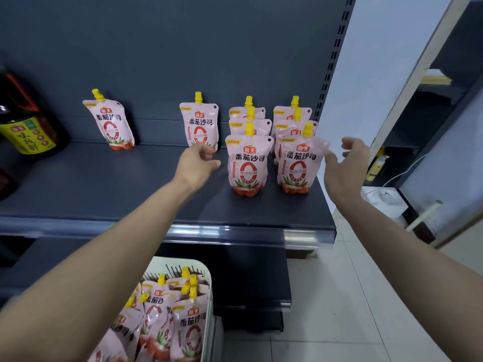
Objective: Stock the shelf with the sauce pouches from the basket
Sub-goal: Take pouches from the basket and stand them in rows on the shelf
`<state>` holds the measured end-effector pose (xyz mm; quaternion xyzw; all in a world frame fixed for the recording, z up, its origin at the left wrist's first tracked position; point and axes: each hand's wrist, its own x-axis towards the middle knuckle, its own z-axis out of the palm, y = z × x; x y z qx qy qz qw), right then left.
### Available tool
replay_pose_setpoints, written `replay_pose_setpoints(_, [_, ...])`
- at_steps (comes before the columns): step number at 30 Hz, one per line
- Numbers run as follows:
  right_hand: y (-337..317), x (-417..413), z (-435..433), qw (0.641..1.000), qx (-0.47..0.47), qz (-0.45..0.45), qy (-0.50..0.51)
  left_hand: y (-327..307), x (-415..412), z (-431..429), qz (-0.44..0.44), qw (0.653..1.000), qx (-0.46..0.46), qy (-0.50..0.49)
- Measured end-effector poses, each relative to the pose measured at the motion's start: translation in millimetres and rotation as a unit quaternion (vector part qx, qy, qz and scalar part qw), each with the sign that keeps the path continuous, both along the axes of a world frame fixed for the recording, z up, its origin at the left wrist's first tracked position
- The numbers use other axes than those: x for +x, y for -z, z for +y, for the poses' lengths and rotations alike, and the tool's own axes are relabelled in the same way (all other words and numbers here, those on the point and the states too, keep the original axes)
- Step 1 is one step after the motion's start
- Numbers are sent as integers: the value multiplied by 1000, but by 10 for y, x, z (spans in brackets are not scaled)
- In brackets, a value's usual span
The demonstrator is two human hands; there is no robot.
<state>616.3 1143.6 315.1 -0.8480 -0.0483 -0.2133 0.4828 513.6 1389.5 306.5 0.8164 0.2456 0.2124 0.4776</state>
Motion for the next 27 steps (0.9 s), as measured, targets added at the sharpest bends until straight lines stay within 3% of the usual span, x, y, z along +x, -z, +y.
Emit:
replay_pose_setpoints(5, [-148, -613, 353, 989, -42, -81, -118, -196, -435, -19, -33, 994, 94, 42])
replay_pose_setpoints(9, [27, -1089, 783, 962, -81, -91, -246, -182, -937, 74, 8, 986, 160, 52])
replay_pose_setpoints(13, [379, -1559, 1198, 927, -75, 8, -368, 52, -1572, 329, 95, 977, 187, 39])
replay_pose_setpoints(18, [951, -2073, 1606, 860, -176, 148, -455, 631, -2310, 765, 252, 954, 161, 25])
replay_pose_setpoints(24, [1821, -2397, 1897, 780, -339, 276, -448, 1365, -2931, 1037, 404, 909, 101, 4])
replay_pose_setpoints(27, [2129, -2488, 1942, 774, -381, 344, -370, 1591, -3091, 1050, 449, 891, 68, 13])
